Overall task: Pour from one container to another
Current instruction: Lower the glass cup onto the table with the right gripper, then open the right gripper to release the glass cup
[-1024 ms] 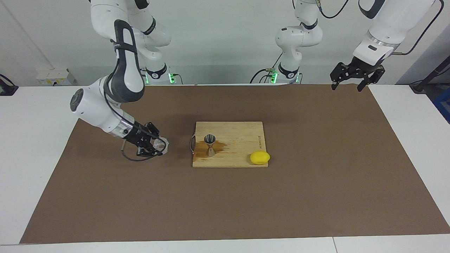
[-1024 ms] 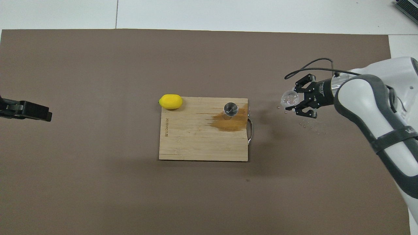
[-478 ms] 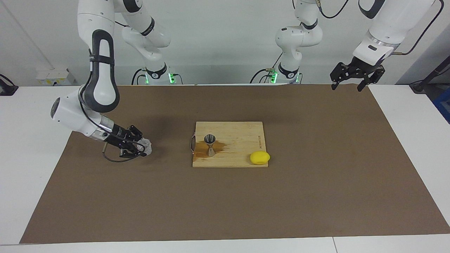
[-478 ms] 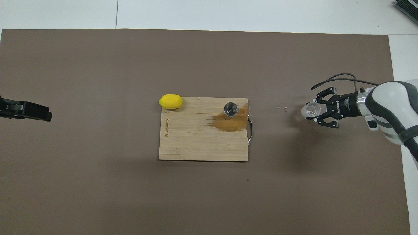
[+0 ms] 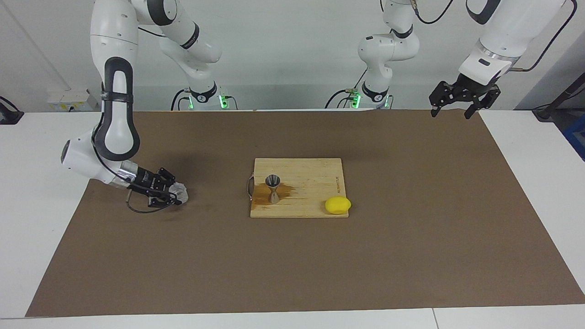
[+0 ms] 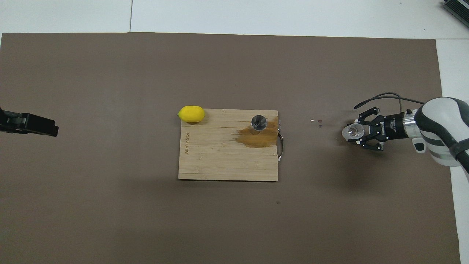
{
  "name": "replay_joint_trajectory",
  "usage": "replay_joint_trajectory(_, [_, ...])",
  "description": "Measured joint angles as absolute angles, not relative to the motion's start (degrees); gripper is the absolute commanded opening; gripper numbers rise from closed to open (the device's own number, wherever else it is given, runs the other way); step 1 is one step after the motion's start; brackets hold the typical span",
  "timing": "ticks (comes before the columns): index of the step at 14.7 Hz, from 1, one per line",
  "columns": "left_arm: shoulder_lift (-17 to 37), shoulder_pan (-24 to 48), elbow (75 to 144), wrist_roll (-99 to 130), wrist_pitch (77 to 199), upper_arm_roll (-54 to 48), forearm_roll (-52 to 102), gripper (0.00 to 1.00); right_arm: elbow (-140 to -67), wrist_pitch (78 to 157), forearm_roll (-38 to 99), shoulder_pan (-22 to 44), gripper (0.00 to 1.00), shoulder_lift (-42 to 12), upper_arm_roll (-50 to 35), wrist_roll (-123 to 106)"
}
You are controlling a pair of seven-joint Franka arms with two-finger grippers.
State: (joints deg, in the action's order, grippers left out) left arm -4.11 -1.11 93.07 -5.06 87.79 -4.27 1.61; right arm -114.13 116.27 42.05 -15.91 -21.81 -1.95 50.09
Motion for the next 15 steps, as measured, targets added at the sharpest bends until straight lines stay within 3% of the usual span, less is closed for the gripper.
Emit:
replay_joint_trajectory(2, [-4.1, -1.1, 93.1, -5.1, 87.8, -4.3, 1.6, 1.0, -114.7, 116.4, 42.3, -16.0, 0.0, -21.7, -1.9, 50.1])
replay_joint_trajectory(3, [-4.1, -1.1, 93.1, -5.1, 87.8, -4.3, 1.6, 1.0, -114.9, 116.5, 42.4, -16.0, 0.32, -21.6, -1.9, 50.1])
replay_joint_trajectory(4, [-4.1, -1.1, 93.1, -5.1, 87.8, -4.3, 1.6, 1.0, -115.0, 116.6, 42.5, -16.1, 0.53, -21.6, -1.9, 50.1])
replay_joint_trajectory(7, [-4.1, -1.1, 93.1, -5.1, 87.8, -4.3, 1.6, 1.0, -115.7, 117.8, 42.6, -16.2, 1.0, -21.5, -1.9, 50.1])
replay_joint_trajectory(15, [-4.1, -1.1, 93.1, -5.1, 87.8, -4.3, 1.6, 1.0, -116.9, 118.5, 42.7, -20.4, 1.0, -19.3, -1.6, 46.5])
